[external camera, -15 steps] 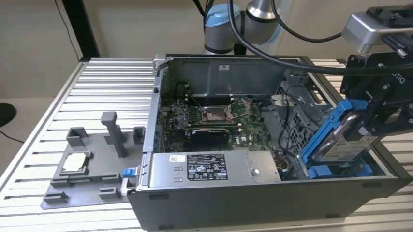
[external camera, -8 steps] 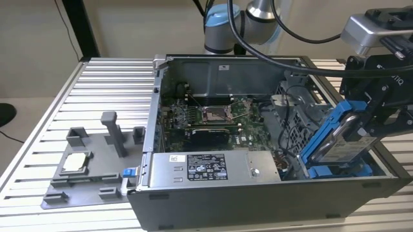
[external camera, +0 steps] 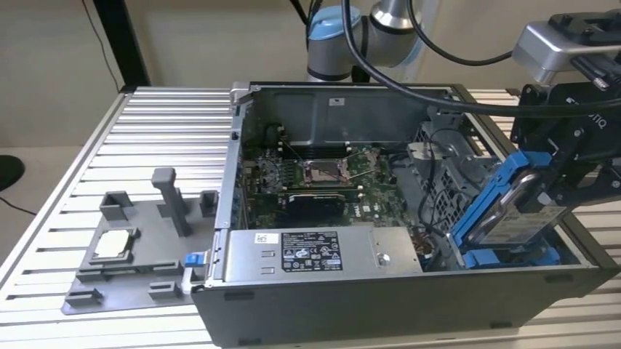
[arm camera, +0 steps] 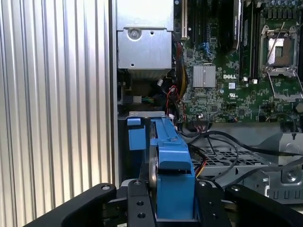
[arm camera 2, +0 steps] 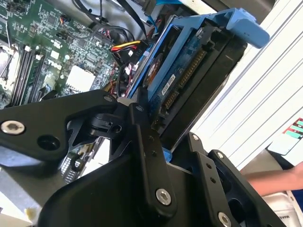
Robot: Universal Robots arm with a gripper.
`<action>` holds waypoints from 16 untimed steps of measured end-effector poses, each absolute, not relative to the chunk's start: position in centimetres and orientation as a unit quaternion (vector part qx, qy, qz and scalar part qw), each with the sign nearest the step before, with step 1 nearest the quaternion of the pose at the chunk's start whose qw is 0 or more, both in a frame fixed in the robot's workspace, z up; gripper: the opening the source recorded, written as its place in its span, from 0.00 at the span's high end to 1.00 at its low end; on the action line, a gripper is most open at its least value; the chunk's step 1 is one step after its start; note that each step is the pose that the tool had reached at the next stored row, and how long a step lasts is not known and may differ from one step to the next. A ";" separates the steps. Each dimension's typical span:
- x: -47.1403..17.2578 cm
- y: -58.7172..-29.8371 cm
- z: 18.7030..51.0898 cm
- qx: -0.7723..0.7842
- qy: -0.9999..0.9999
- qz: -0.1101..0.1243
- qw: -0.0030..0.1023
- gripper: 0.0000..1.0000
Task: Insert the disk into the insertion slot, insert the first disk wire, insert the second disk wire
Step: 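Insert the disk into the insertion slot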
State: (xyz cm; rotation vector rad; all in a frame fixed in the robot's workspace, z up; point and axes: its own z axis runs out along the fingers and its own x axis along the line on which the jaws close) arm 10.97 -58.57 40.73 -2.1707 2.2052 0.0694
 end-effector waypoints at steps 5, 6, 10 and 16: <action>11.0 -58.6 40.7 -0.701 0.712 0.023 0.023 0.00; 11.0 -58.6 40.7 -0.701 0.712 0.022 0.023 0.00; 11.0 -58.6 40.8 -0.701 0.712 0.023 0.024 0.00; 11.2 -58.5 40.3 -0.701 0.712 0.029 0.031 0.00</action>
